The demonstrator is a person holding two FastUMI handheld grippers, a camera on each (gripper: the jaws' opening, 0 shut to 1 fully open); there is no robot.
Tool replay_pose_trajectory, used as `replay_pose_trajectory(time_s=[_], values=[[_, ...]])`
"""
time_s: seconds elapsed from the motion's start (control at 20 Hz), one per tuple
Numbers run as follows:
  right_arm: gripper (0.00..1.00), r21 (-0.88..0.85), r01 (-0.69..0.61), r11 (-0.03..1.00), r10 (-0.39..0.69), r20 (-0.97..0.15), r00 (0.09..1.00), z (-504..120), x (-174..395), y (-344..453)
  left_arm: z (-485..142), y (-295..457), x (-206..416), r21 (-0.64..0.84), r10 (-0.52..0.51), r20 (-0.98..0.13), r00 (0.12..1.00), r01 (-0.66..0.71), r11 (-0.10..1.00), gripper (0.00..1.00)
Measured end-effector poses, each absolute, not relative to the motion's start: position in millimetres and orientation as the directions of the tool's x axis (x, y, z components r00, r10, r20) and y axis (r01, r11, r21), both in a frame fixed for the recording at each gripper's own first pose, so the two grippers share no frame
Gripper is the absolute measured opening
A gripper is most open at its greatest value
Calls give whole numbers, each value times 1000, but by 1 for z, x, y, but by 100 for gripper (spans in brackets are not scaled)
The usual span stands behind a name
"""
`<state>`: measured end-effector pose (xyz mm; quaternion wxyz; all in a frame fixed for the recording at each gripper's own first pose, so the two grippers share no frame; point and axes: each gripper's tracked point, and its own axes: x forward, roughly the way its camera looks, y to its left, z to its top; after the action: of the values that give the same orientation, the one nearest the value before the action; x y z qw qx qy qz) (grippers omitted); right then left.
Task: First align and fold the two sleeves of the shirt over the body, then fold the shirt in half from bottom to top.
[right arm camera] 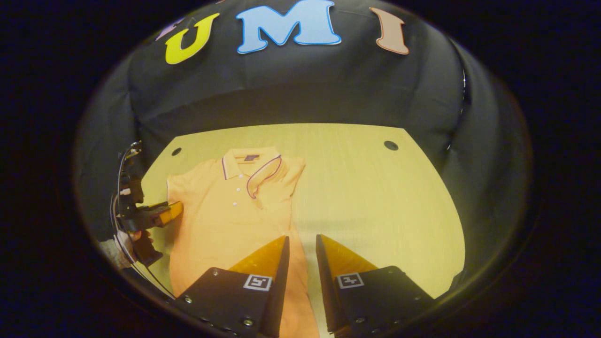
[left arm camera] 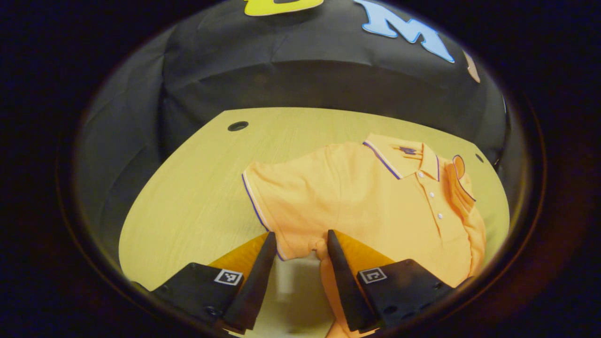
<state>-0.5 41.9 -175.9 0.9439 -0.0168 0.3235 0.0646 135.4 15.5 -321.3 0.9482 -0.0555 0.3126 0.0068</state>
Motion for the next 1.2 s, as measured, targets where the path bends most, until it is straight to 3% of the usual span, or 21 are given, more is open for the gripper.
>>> replay_pose_trajectory(time_s=[0.1, 0.25, 0.35, 0.45, 0.55, 0.6, 0.7, 0.75, 0.9, 1.0, 1.05, 1.1, 1.2], values=[[36, 10, -134, 991, 111, -618, 778, -178, -2, 41, -321, 15, 138, -112, -35, -587, 809, -38, 993, 57], [36, 12, -137, 990, 115, -622, 775, -179, -3, 40, -320, 17, 138, -125, -49, -578, 815, -29, 992, 37], [36, 10, -139, 990, 115, -621, 775, -179, -4, 41, -321, 17, 138, -116, -52, -578, 814, -19, 993, 38], [36, 9, -143, 990, 118, -622, 774, -180, -5, 42, -319, 17, 138, -108, -45, -583, 812, -23, 994, 22], [36, 10, -145, 989, 119, -623, 773, -180, -6, 42, -319, 17, 139, -93, -29, -584, 811, -31, 995, 22], [36, 10, -145, 989, 120, -624, 772, -182, -7, 42, -318, 16, 140, -88, -23, -585, 811, -36, 995, 13], [31, 10, -143, 990, 118, -623, 774, -182, -8, 41, -318, 15, 140, -68, -7, -586, 810, -41, 997, 13], [36, 12, -141, 990, 118, -623, 774, -182, -9, 40, -315, 14, 141, -55, -1, -582, 813, -38, 998, 13], [36, 19, -129, 991, 113, -624, 773, -185, -14, 37, -296, 4, 147, -9, -2, -546, 838, -4, 1000, 13], [36, 32, -116, 993, 110, -627, 771, -187, -17, 33, -279, -11, 152, 21, -26, -513, 858, 42, 999, 14], [31, 39, -108, 993, 109, -627, 771, -188, -18, 32, -271, -20, 154, 36, -42, -498, 866, 69, 997, 14], [36, 46, -100, 994, 107, -628, 771, -190, -19, 31, -263, -31, 155, 49, -62, -483, 873, 97, 994, 13], [36, 56, -85, 995, 102, -628, 772, -191, -22, 28, -247, -58, 157, 68, -110, -455, 884, 158, 985, 13]])
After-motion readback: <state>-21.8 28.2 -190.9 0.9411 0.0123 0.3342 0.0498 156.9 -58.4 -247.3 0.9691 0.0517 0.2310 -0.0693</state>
